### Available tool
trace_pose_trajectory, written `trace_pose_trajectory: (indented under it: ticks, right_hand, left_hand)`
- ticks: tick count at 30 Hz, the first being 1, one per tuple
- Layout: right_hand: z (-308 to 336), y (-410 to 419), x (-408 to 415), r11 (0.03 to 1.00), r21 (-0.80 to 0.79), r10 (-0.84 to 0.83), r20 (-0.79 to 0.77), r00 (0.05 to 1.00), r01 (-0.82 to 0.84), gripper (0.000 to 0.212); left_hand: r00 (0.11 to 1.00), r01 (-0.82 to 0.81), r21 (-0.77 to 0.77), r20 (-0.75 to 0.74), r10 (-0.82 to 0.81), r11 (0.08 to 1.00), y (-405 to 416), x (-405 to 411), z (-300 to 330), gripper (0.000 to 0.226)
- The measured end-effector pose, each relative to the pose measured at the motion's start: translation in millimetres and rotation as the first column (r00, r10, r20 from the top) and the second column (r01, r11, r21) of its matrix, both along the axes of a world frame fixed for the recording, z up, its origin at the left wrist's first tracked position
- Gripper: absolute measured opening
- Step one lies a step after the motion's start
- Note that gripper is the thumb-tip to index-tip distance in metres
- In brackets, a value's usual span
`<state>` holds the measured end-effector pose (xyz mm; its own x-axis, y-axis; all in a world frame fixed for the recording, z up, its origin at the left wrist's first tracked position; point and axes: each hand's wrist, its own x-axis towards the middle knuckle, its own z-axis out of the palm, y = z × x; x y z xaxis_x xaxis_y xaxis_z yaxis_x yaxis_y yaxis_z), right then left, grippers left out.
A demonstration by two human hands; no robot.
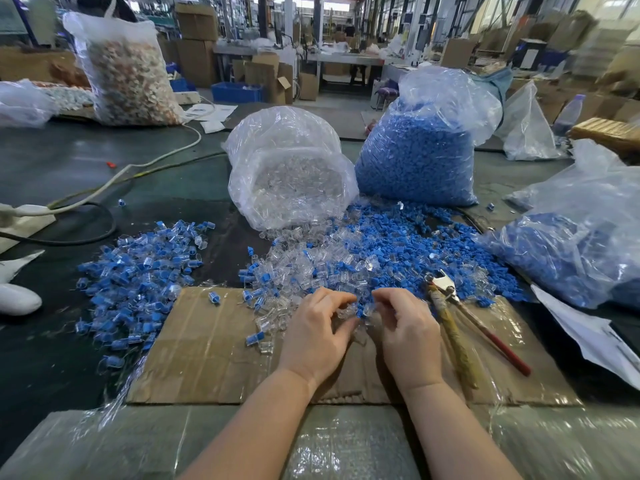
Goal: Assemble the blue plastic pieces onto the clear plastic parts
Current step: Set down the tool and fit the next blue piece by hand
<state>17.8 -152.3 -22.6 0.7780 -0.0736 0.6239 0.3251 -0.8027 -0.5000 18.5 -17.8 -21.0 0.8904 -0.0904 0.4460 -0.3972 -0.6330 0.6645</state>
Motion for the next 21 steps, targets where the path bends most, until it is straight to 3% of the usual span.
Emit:
trace_pose_trajectory:
  ticks: [6,12,17,21]
  right_hand:
    - [0.9,5.2,-2.2,0.982,-0.004,0.191,0.035,0.981,-0.191,0.009]
    - [2.1,2.2,-3.0,0.995,-0.051,0.082,0.013,0.997,-0.082,0.010]
    - [2.3,4.8,-4.5,0.951,-0.274,0.123,-0.085,0.989,-0.142,0.012]
    - [-0.8,4.8,-0.8,0.961,-0.275,-0.010,-0.112,0.994,-0.021,0.013]
  left_hand:
    - [0.998,0.016,-0.122,-0.058,-0.023,0.992,-0.7,-2.9,4.0,0.018]
    - [0.998,-0.038,-0.115,-0.046,0.033,0.993,1.7,-1.1,3.4,0.021]
    - [0.990,-0.110,-0.129,-0.104,0.097,0.986,2.5,0.5,2.1,0.016]
    - [0.987,-0.113,-0.117,-0.124,0.098,0.987,2.4,-0.1,2.2,0.015]
